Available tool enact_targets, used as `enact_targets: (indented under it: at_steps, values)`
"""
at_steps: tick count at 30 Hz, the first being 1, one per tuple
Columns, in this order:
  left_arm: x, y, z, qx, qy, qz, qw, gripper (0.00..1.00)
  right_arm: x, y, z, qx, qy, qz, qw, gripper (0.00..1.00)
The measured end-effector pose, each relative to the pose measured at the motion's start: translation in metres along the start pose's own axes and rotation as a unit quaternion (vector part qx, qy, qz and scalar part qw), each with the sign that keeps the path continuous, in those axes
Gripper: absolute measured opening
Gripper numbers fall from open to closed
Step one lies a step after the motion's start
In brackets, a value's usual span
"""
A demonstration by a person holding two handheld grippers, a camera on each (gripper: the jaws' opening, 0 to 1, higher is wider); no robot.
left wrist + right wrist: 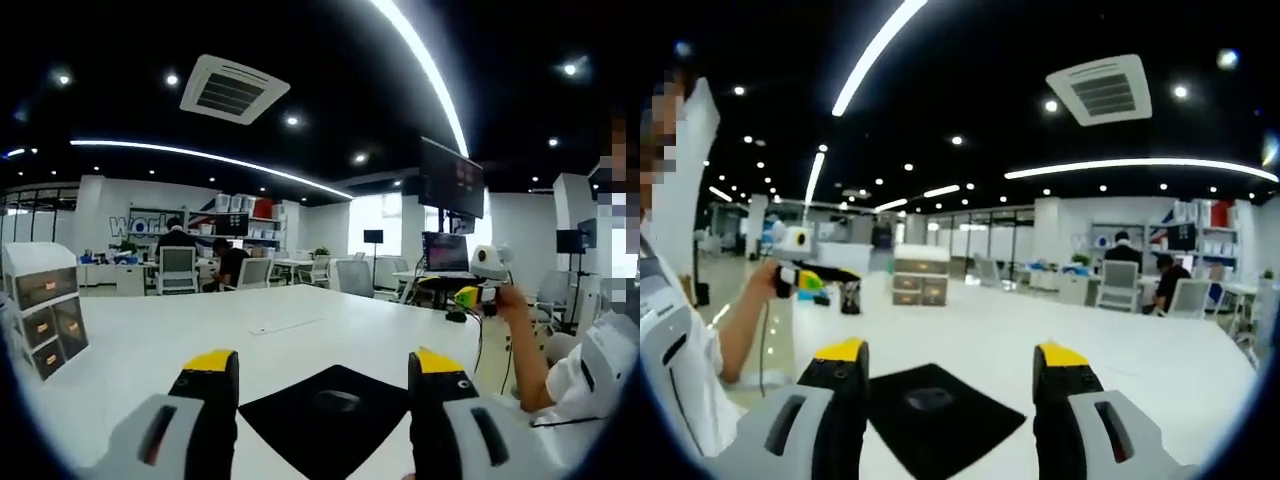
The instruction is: Arrange the mouse and mouse pad neatly on the desk surface
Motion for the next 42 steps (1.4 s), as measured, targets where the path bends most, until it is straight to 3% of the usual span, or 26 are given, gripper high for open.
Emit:
enact_targets:
  at_steps: [42]
  values:
    - [0.0068,-0.0041,0.0009,-0.003,-0.007,0.01,0.9999,0.68,-0.0052,0.0021,0.0056,-0.017,0.007,-0.009,0.9998,0.62]
Point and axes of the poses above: the point that each gripper's makers call its tool centre point, and the gripper's own axes: y roughly backward along the fingers, x roughly to its right, z roughly out of its underside, the point moved 1 cm from there along y, roughly backward along the fingers, and after that the axes turned 15 degrees about x, right-handed, at the moved point
